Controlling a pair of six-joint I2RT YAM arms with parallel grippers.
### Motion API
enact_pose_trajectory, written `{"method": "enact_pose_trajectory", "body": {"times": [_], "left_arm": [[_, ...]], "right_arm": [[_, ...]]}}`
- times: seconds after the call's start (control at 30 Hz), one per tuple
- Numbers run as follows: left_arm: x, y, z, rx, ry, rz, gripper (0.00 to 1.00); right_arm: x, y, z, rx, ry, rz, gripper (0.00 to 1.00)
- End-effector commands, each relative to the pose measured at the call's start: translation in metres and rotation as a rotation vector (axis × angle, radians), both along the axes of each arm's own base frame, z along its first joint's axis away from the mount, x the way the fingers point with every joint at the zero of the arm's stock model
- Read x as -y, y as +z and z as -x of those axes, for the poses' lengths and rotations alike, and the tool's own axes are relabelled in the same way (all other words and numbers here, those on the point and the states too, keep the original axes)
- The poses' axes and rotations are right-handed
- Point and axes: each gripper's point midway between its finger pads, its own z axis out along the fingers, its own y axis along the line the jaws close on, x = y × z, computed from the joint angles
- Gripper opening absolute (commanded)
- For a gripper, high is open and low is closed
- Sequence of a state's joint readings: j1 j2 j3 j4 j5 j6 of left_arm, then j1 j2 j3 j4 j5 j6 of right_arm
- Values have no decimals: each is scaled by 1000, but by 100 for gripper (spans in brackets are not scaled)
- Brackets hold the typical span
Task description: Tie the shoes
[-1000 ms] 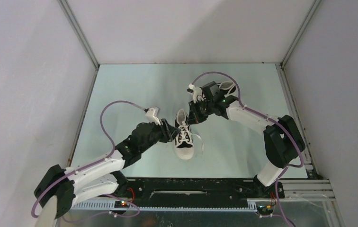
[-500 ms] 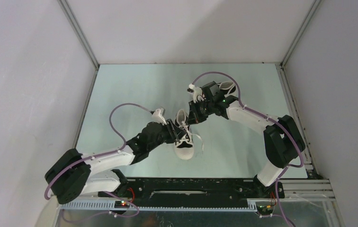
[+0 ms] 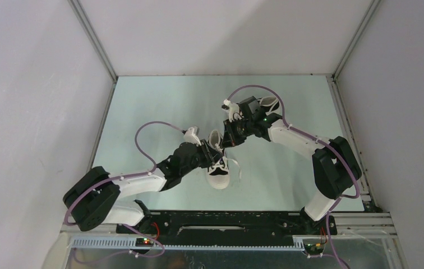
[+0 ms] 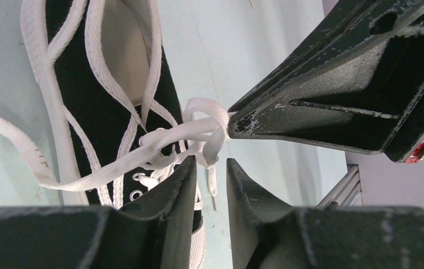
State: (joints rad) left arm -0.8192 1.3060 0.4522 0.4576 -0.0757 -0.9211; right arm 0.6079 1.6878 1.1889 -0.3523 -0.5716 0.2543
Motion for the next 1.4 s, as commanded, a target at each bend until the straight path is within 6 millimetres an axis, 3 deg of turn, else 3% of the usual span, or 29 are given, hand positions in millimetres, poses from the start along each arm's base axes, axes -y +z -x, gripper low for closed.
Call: {"method": "enact_pose_trajectory", "body": {"times": [0.0,0.23,0.43,0.93,1.37], "left_arm": [[9,27,-13,57,30,61,29],[11,24,-15,59,28,57,25],[6,20,-16,56,45,29,1],[-9,6,-16,35,74,-49,0],[-15,10,-39,79,97,-117,0]], "right_arm": [[-10,26,-6,58,19,-53,0],[-10,25,-5,55,22,-50,0],[-10,25,-4,55,24,-49,0],[-9,26,-5,60,20,-47,0],[-9,23,-7,53,5,-41,0]]}}
